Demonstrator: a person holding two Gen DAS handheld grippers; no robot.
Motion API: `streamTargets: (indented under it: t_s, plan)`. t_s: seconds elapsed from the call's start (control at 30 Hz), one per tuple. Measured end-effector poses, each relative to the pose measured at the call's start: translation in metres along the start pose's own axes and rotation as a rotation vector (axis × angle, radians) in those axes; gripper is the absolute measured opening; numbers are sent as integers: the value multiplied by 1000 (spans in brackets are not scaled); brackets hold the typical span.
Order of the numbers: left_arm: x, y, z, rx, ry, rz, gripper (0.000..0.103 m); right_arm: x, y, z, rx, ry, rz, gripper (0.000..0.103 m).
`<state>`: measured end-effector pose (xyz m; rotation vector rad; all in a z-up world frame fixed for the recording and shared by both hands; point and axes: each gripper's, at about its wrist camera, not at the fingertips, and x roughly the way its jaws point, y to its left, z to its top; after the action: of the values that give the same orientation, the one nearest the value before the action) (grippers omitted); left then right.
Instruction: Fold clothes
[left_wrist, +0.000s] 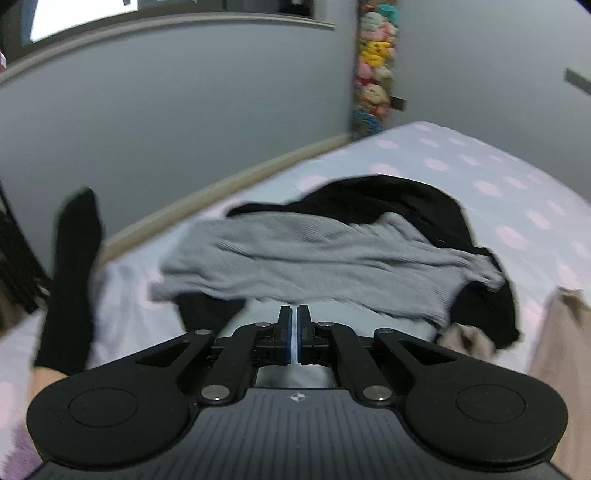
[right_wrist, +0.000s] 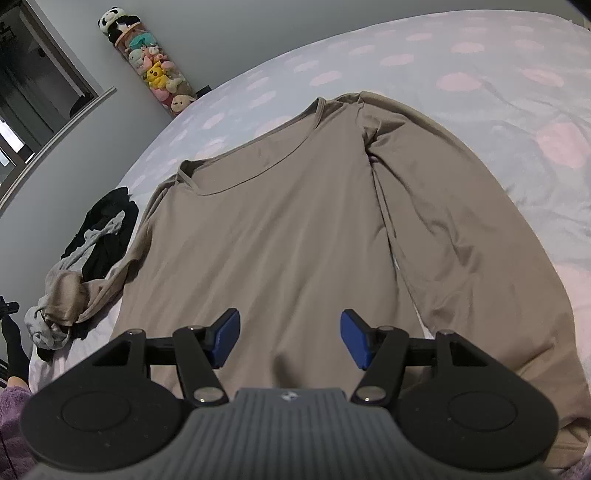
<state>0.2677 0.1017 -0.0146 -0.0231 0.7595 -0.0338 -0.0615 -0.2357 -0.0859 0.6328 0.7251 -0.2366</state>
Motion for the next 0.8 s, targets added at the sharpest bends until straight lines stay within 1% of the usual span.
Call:
streamTargets:
  t_s: [0.03,0.07,0.1,0.13,0.2,0.27,0.37,0.4,0.43,0.5,0.53,0.57,0.6,0.63,0.67,0.7,0.8]
  plan:
    - [-2,-2,-3,4,5,-37,3,0,0,0,1,-1,0,64]
    - [-5,-5,-7,12,7,-70,12,0,0,0,3,-2,1,64]
    - [-9,-9,-11,20,4,-94,18,-1,0,0,3,-2,2,64]
    - [-12,-14,-15,32,-3,-123,22,-1,0,-1,4,-2,4,64]
    - [-20,-25,-23,55,-15,-179,36,-1,0,-1,4,0,5,64]
    - [-24,-37,-29,67,-16,-242,44,-1,0,-1,4,1,7,64]
    - [-24,-62,-35,107,-15,-314,46,-2,0,-1,8,-4,15,64]
    - [-21,-70,-37,122,-8,-323,49,-3,0,-1,10,-6,18,64]
    - [-18,-77,-38,137,-1,-330,50,-4,-1,-1,12,-10,21,64]
    - [-6,-88,-41,147,28,-309,51,-5,-2,-1,19,-16,27,64]
    - [2,-91,-42,147,44,-291,50,-6,-2,-1,24,-20,32,64]
    - [9,-95,-43,148,60,-274,47,-6,-2,-2,27,-23,35,64]
    - [15,-96,-44,149,79,-264,31,-6,-3,-2,31,-26,39,64]
    - [21,-98,-45,150,98,-255,20,-7,-3,-1,36,-28,43,64]
    - [25,-99,-46,164,115,-243,5,-7,-4,-1,41,-31,47,64]
    - [26,-100,-46,176,113,-240,0,-7,-5,-1,46,-32,50,64]
    - [16,-99,-40,185,57,-247,0,-5,-7,0,63,-32,57,64]
